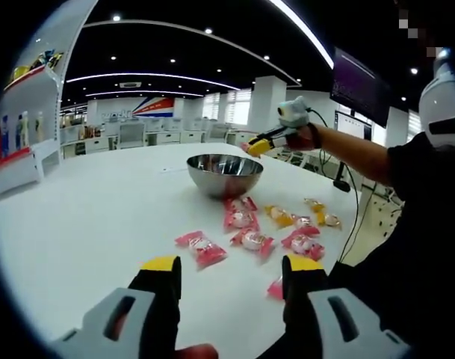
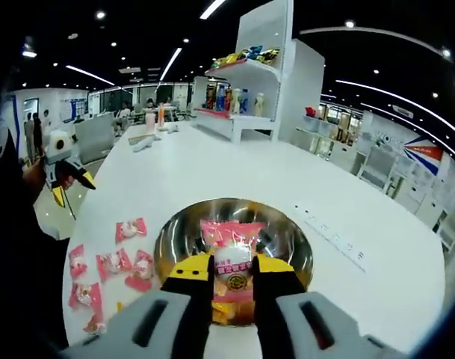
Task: Pick up the marshmallows scattered on the table and place them into the bowl on the table
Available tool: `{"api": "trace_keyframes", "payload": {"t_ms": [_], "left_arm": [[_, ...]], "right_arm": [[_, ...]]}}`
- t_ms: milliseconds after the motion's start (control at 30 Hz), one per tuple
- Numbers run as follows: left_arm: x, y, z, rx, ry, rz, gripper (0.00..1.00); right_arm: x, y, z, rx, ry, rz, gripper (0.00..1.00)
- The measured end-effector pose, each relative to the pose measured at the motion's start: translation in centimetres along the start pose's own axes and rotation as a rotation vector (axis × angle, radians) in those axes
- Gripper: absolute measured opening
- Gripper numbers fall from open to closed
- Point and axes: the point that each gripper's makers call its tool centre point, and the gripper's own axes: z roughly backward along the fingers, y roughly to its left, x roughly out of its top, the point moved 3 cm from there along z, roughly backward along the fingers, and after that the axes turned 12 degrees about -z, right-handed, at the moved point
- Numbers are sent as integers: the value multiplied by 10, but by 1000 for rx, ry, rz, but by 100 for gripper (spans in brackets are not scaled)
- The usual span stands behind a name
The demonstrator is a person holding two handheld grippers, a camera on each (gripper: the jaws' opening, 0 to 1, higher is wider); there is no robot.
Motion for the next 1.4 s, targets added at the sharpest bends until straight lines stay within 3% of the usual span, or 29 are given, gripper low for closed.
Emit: {"api": "trace_keyframes", "payload": {"t_ms": [500,1000,1133,1400], "left_arm": [[-1,6,2,16,1,4,54],[1,1,-3,5,4,0,54],[0,0,-3,2,4,2,54],[1,0,-2,7,6,1,54]], "right_arm": [[3,-31,-18,-105,-60,-141,21],[1,-26,-19,-97,-64,-157,22],[0,-23,-19,-88,-62,-165,26],[4,-25,-6,-88,-94,-168,29]]}}
